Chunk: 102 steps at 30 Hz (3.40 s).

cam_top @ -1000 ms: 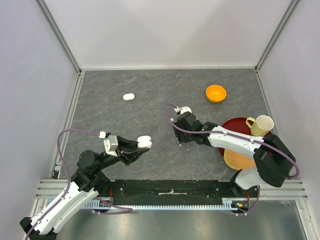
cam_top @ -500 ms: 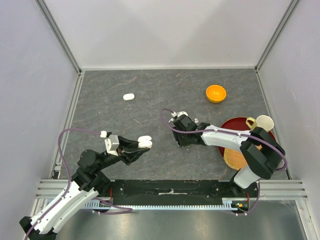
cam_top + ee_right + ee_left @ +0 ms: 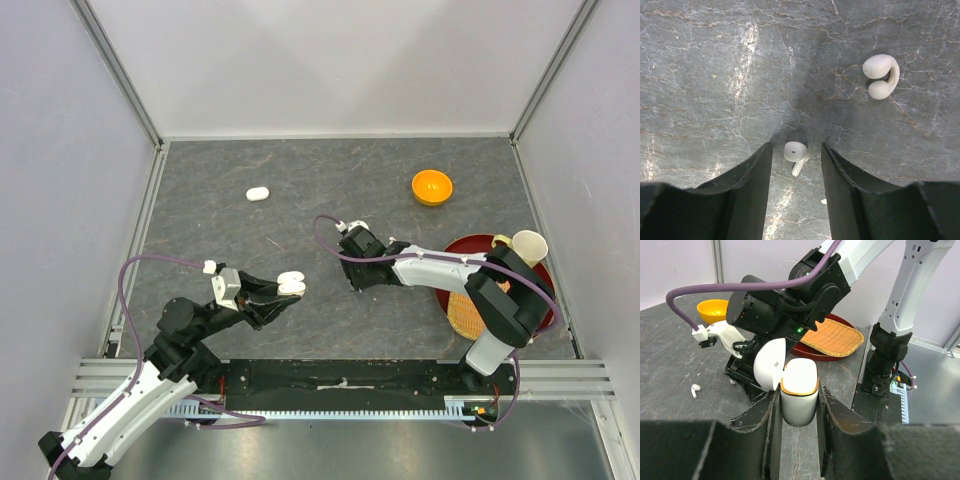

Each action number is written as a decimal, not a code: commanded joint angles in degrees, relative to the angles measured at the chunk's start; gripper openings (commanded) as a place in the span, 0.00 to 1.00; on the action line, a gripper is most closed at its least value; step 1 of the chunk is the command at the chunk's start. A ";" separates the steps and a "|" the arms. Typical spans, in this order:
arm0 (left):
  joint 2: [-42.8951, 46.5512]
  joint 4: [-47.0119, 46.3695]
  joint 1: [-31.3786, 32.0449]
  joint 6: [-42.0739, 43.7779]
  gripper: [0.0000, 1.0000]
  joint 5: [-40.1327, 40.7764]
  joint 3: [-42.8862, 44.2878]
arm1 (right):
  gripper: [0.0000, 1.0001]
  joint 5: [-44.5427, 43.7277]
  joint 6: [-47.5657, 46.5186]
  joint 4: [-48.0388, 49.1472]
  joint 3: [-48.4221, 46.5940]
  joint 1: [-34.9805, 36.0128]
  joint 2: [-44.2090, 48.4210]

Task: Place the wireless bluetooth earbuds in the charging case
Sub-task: Pick up the earbud from the center of the board.

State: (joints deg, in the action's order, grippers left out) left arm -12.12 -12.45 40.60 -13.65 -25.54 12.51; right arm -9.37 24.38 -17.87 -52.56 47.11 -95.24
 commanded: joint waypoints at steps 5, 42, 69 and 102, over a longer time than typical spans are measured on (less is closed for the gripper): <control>-0.27 -0.92 0.01 0.99 0.02 1.10 1.81 | 0.47 -1.09 2.25 -1.55 -2.20 0.35 -0.30; -0.36 -0.65 0.09 -0.06 0.02 1.19 1.81 | 0.39 -1.36 2.43 -3.49 -3.52 0.70 -2.32; -1.50 -1.09 0.09 -0.41 0.02 0.84 1.73 | 0.36 -2.59 4.45 -4.90 -2.55 0.79 -1.53; -3.87 -9.61 0.09 -4.72 0.02 7.87 -1.53 | 0.11 -29.90 4.98 10.56 1.40 16.93 36.43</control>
State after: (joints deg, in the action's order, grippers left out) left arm -14.37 -15.79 40.60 -16.01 -20.12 11.51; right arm -28.10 30.61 -14.00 -51.86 57.93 -62.26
